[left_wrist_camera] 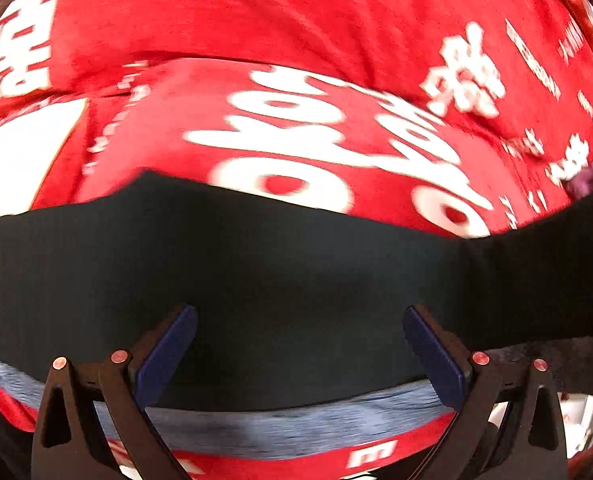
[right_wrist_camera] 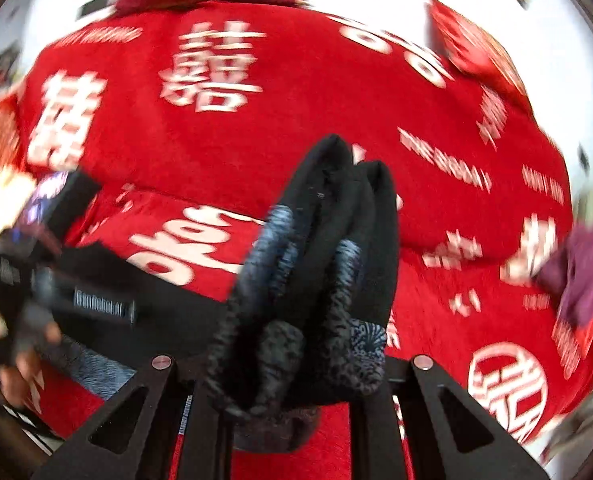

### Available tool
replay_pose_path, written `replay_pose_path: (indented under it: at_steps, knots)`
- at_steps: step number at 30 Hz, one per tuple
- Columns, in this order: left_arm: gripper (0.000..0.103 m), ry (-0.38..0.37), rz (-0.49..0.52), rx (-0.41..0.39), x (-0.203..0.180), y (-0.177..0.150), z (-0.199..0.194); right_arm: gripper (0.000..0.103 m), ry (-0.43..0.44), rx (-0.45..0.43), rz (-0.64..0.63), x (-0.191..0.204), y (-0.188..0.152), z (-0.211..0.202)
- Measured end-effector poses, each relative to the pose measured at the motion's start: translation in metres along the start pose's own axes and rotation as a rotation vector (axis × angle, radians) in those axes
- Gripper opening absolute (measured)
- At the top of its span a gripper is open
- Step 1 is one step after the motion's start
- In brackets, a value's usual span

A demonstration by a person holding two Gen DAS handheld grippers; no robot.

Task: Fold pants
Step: 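Fold the lifted pants end over onto the pants with the right tool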

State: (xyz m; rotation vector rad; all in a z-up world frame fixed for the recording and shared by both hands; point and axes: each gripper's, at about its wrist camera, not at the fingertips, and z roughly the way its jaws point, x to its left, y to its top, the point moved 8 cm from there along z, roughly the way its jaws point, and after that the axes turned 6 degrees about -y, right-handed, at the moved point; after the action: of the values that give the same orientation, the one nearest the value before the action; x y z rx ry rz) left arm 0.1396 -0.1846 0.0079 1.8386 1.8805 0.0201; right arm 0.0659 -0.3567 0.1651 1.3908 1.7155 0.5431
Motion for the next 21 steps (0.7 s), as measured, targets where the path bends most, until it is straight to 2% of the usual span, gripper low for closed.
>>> replay_pose_path:
  at_steps: [5, 7, 10, 14, 15, 17, 19, 20, 21]
  knots:
    - [0.103, 0.010, -0.121, -0.033, 0.078, 0.000, -0.022, 0.015, -0.014, -0.052, -0.331, 0.117, 0.001, -0.002]
    - [0.103, 0.026, -0.171, -0.034, 0.109, -0.003, -0.025, 0.015, -0.017, -0.061, -0.478, 0.166, -0.012, 0.005]
    - [0.103, 0.036, -0.229, -0.035, 0.139, -0.012, -0.026, 0.015, 0.002, -0.046, -0.623, 0.220, -0.036, 0.023]
    - [0.103, 0.037, -0.260, -0.028, 0.159, -0.020, -0.025, 0.015, 0.017, -0.006, -0.743, 0.266, -0.065, 0.046]
    - [0.103, 0.034, -0.261, -0.026, 0.160, -0.021, -0.025, 0.019, 0.001, -0.008, -0.765, 0.270, -0.068, 0.051]
    - [0.103, 0.025, -0.252, -0.027, 0.158, -0.021, -0.026, 0.021, -0.049, -0.047, -0.801, 0.273, -0.071, 0.049]
    - [0.103, 0.013, -0.238, -0.036, 0.153, -0.017, -0.029, 0.031, -0.036, -0.042, -0.804, 0.268, -0.071, 0.042]
    - [0.103, 0.004, -0.232, -0.042, 0.149, -0.014, -0.032, 0.053, -0.008, -0.037, -0.781, 0.263, -0.067, 0.034]
    - [0.103, -0.007, -0.221, -0.051, 0.143, -0.011, -0.035, 0.082, 0.019, -0.040, -0.736, 0.254, -0.060, 0.023]
